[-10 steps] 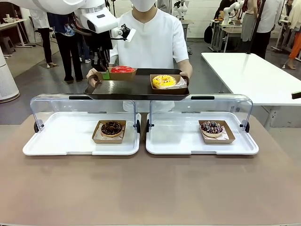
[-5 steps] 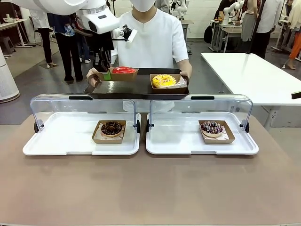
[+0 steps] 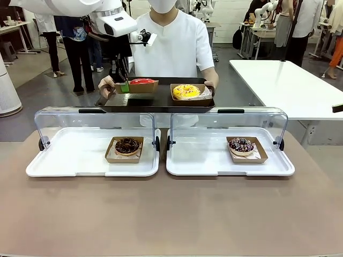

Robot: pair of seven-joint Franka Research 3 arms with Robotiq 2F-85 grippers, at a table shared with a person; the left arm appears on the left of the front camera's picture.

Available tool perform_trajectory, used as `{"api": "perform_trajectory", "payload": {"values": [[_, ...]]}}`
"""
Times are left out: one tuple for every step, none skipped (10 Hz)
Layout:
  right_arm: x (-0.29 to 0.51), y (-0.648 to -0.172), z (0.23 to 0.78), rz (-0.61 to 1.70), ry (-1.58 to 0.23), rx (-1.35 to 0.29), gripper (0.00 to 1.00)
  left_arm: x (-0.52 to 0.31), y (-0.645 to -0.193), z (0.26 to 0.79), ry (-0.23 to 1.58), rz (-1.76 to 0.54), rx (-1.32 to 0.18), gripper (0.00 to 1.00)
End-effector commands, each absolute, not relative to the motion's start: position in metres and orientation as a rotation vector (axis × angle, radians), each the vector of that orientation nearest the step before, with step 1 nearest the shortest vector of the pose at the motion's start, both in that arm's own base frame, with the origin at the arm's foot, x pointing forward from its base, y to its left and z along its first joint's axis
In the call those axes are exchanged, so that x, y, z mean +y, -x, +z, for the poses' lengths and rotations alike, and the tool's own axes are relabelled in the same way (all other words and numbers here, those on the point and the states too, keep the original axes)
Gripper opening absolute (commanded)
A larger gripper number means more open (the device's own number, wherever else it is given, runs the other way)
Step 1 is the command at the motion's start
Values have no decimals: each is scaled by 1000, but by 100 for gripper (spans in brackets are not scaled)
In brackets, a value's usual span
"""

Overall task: Provide the desired donut to the person.
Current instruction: Place the picked Paper togo box onto the Handle tray extended by the person.

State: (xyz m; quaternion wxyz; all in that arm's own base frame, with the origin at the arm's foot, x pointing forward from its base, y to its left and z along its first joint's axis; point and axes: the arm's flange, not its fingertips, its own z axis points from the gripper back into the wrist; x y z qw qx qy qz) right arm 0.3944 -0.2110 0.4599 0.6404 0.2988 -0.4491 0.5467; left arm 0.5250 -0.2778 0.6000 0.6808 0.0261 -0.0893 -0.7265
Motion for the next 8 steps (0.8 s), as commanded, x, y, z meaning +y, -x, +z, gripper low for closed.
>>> {"api": "perform_trajectory", "payload": {"values": [[-210,-394,461,1230,-698,-1018,100,-282,-543,608,-36,-1603,-190,1],[-210,-394,461,1230,-698,-1018,100,-282,-549,607,-36,-1587,-186,1],[-210,-394,461,1230,-698,-1018,100,-283,-557,603,-34,-1574,-175,1],[-210,-394,461,1230,-698,-1018,100,-282,-564,600,-35,-1565,-161,1],[-210,-394,461,1230,-698,-1018,100,-282,-572,597,-38,-1563,-150,1],[-210,-394,461,1230,-698,-1018,100,-282,-577,594,-42,-1559,-137,1],[-210,-394,461,1230,-698,-1018,100,-282,-579,589,-49,-1551,-130,1],[-210,-394,461,1230,-698,-1018,100,-280,-583,587,-47,-1549,-122,1]]}}
